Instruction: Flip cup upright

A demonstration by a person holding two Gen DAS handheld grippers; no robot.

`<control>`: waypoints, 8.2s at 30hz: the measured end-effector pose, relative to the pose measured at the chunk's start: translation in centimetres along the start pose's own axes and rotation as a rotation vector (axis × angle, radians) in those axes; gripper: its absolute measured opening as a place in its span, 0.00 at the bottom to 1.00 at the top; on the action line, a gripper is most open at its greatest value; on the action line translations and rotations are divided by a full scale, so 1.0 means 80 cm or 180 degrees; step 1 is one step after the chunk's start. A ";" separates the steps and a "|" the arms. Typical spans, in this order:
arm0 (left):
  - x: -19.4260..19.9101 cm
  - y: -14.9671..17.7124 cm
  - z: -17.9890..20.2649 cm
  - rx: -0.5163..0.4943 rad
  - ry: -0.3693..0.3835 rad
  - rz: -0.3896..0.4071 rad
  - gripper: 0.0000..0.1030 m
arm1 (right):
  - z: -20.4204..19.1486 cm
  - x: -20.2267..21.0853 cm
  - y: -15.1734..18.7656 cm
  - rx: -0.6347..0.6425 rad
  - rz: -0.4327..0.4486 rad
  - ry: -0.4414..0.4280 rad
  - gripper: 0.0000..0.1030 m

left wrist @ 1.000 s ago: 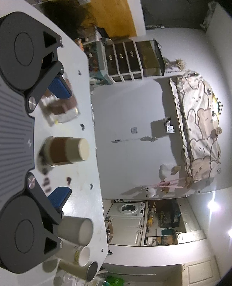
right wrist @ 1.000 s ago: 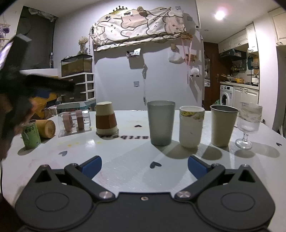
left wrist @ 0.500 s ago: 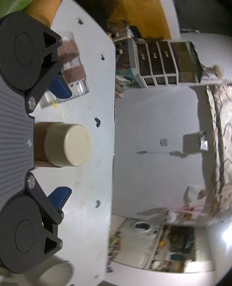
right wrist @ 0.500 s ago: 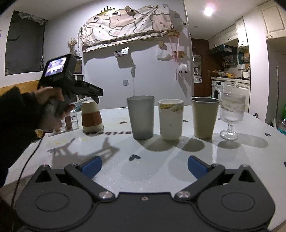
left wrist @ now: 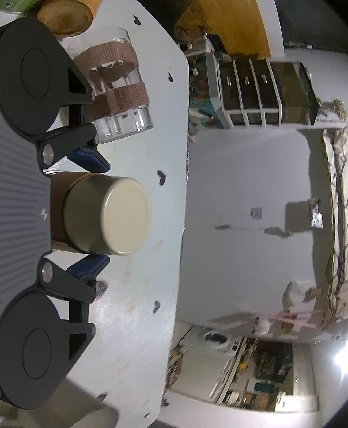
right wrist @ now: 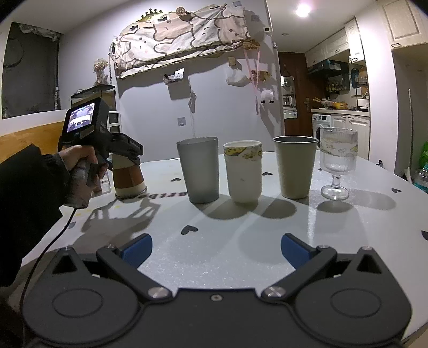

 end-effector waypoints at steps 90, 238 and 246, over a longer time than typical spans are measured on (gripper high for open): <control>0.249 0.221 -0.084 -0.0636 0.1873 0.0079 0.44 | -0.018 -0.144 -0.030 -0.2198 -0.1256 -0.1284 0.96; 0.251 0.222 -0.028 -0.0375 0.0998 0.0578 1.00 | 0.015 0.060 0.009 0.0023 0.0182 0.1012 1.00; 0.251 0.222 -0.028 -0.0374 0.0997 0.0578 1.00 | 0.015 0.059 0.011 0.0021 0.0176 0.1005 1.00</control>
Point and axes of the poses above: each gripper's, at about its wrist camera, not at the fingertips, and x roughly against the way its jaws point, z to its right, y to its underside, the point moved 3 cm from there along -x, roughly the way its jaws point, and after that the axes turned 14 degrees about -y, right-handed, at the moved point
